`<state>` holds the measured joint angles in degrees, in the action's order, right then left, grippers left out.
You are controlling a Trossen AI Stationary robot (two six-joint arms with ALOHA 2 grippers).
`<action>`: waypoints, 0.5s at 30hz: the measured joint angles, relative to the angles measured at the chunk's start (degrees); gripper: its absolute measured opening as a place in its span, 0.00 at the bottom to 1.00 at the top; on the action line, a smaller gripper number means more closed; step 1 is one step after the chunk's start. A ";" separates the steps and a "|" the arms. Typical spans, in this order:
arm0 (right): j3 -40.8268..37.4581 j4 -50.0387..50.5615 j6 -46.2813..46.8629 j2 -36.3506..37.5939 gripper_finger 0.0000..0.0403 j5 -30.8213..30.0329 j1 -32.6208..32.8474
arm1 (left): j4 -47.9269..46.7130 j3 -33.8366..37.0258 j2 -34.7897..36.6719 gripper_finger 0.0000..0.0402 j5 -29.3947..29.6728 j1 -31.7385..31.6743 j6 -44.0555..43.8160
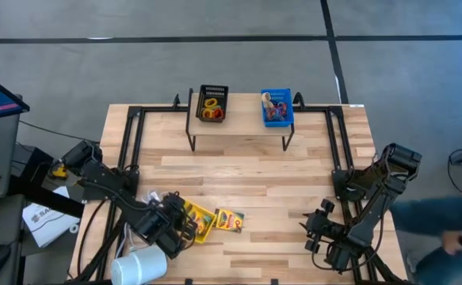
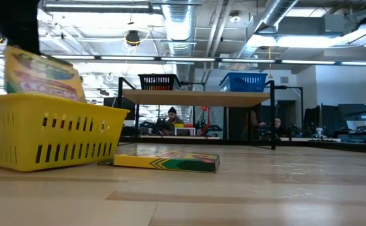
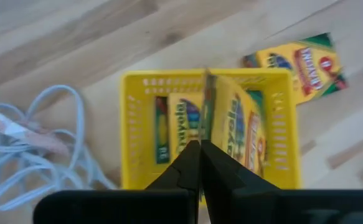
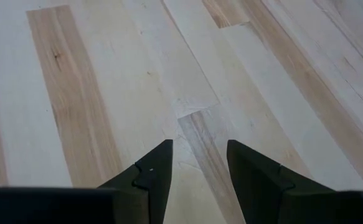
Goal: Pick & Place Office Desk Supplies
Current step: Put the yellow crayon box into the yellow bin
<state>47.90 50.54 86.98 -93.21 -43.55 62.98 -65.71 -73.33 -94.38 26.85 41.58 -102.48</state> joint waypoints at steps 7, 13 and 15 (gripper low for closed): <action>0.00 0.02 0.00 0.00 0.37 0.00 0.00 | 4.17 4.61 -0.24 0.00 -2.36 -0.24 -0.01; 0.00 0.02 0.00 0.00 0.37 0.00 -0.02 | 14.70 10.97 -0.27 0.00 -2.79 -0.24 0.07; 0.00 0.02 -0.01 0.00 0.37 0.00 -0.02 | 16.98 12.55 -0.27 0.00 -3.02 -0.24 0.07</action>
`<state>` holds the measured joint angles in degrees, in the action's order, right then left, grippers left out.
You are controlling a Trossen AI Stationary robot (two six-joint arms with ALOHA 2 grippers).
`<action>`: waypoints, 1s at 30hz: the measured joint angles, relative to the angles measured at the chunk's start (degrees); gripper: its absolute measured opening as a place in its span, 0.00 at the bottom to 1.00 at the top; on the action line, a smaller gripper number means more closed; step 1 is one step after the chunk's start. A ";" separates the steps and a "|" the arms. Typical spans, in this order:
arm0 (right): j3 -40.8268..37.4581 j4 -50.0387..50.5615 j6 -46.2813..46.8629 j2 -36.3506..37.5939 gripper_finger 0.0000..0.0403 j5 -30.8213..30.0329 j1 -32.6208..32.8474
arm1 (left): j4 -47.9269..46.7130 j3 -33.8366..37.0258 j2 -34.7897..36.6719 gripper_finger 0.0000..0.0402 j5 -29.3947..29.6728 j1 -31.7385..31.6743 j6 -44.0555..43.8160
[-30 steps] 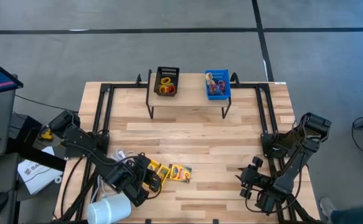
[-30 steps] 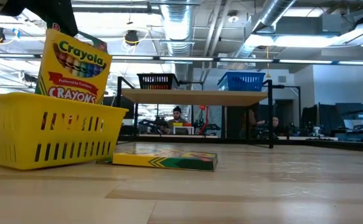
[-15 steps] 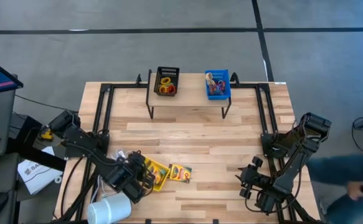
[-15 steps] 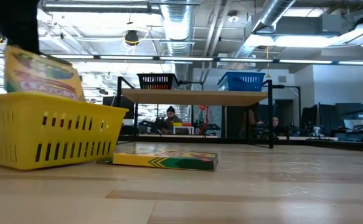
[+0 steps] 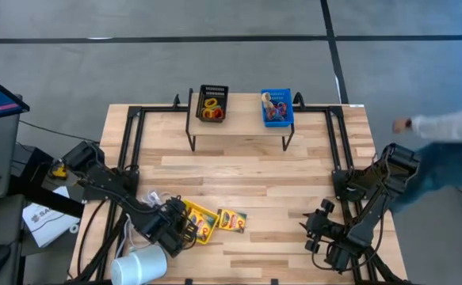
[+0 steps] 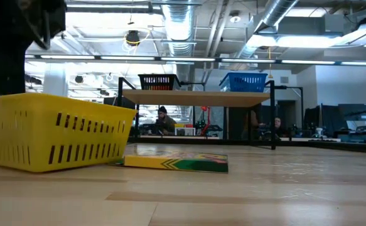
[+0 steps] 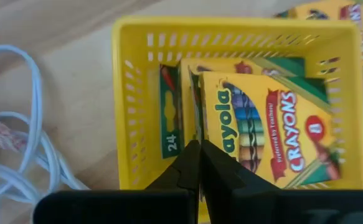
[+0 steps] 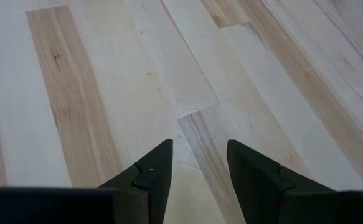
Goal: Pick & Place Office Desk Supplies
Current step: Put the yellow crayon box into the yellow bin, then move the yellow bin into the middle of the table
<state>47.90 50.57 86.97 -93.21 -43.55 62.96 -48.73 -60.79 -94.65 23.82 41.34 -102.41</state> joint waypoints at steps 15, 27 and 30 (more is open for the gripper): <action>0.00 -0.02 -0.80 -0.02 0.37 0.20 -0.95 | 1.58 1.65 0.02 0.28 -0.25 -0.30 3.15; 0.02 -0.51 -3.80 -0.02 0.37 -0.33 -2.69 | -2.94 1.57 2.11 0.48 1.20 -1.31 3.25; 0.02 -0.92 -6.34 -0.02 0.37 -1.35 -4.00 | -1.15 1.25 4.10 0.47 5.24 -1.30 5.07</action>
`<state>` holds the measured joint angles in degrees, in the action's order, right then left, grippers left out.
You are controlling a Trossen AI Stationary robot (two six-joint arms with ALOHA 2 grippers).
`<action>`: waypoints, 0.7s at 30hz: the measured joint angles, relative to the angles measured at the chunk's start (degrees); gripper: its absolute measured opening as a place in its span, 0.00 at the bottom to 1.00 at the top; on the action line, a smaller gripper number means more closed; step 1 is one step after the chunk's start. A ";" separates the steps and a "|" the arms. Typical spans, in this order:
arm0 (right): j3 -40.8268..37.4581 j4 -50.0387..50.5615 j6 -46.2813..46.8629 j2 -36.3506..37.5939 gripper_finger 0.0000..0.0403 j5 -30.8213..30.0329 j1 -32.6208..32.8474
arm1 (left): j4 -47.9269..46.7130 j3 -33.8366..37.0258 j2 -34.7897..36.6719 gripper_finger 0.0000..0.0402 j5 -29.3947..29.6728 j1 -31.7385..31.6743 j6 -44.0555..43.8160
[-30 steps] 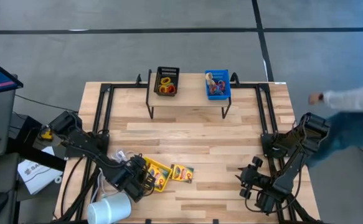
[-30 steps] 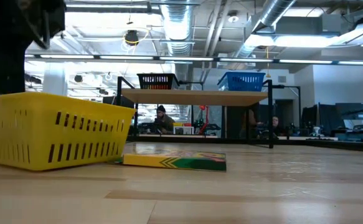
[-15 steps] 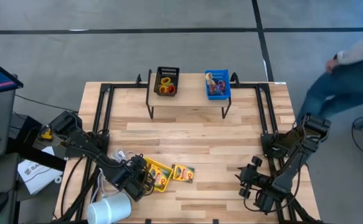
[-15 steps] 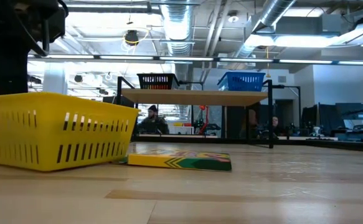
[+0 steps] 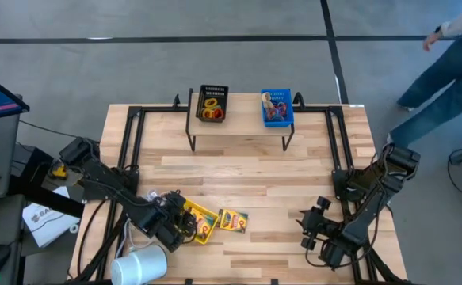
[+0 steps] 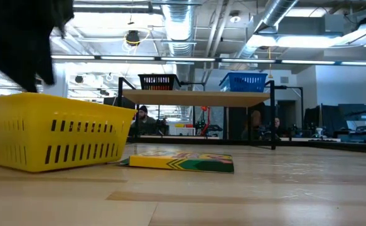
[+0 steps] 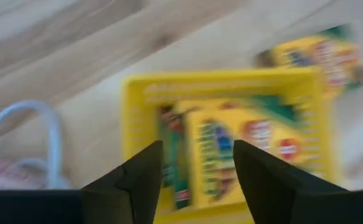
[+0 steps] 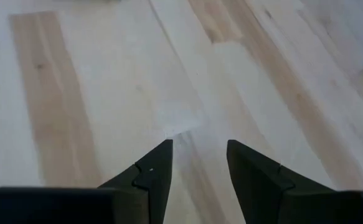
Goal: Pick & Place Office Desk Supplies
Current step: Move the yellow bin into the middle of the table
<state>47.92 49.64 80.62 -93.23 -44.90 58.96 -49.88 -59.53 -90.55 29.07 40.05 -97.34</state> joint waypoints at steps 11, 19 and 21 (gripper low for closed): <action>0.07 -19.96 -32.03 1.91 0.37 2.51 -14.39 | 17.10 -6.41 2.55 0.34 -1.15 -3.47 18.99; 0.09 -23.42 -43.14 2.64 0.37 8.95 -21.74 | 15.25 -9.03 -5.23 0.22 -15.02 1.78 14.31; 0.02 -22.48 -43.24 3.00 0.37 9.56 -23.29 | 15.25 -10.33 -7.42 0.20 -18.79 3.65 13.39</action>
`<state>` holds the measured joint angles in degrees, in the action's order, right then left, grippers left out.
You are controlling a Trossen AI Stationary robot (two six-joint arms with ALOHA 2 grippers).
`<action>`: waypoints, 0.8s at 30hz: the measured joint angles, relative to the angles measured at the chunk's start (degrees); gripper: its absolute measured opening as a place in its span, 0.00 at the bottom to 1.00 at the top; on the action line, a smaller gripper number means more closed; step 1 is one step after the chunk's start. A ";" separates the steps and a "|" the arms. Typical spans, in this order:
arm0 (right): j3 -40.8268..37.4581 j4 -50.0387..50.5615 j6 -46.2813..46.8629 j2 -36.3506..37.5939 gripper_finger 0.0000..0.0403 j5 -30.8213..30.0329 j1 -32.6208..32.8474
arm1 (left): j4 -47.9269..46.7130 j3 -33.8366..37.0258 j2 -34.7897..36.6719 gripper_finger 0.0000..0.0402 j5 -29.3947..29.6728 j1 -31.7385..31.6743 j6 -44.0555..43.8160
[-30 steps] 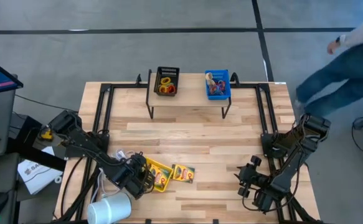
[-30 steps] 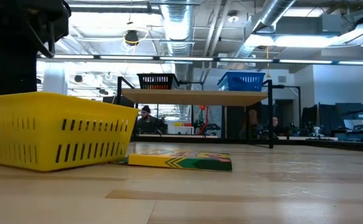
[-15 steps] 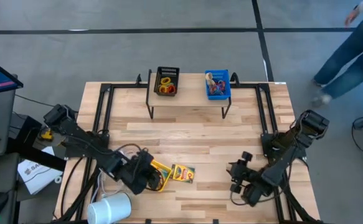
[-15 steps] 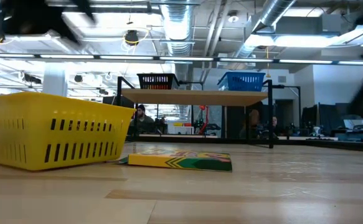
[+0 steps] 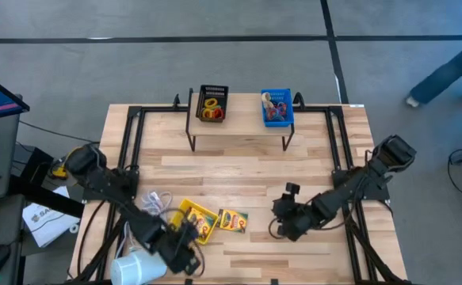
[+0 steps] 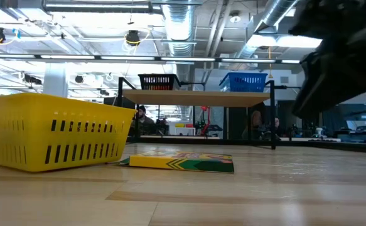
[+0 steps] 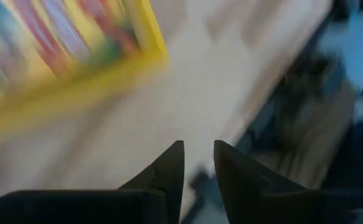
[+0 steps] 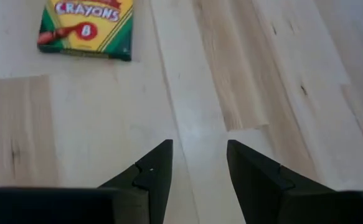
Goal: Pick & Place Office Desk Supplies
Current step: Move the yellow bin into the middle of the table
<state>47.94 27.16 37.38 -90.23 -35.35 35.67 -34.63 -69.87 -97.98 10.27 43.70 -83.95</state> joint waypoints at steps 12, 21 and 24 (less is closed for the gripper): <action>0.02 -1.07 -0.33 2.80 0.37 1.97 -4.21 | -7.87 1.37 -9.20 0.20 -5.71 1.96 -1.25; 0.04 -0.84 0.40 3.84 0.37 2.35 -2.97 | -7.56 4.10 -8.89 0.20 -0.71 -0.67 -0.32; 0.04 -0.69 0.57 3.84 0.37 2.31 -2.63 | -7.86 4.41 -8.89 0.20 0.63 -2.00 1.14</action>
<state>47.99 26.47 37.95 -86.39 -33.03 33.04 -42.48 -65.45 -106.87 10.90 41.70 -82.81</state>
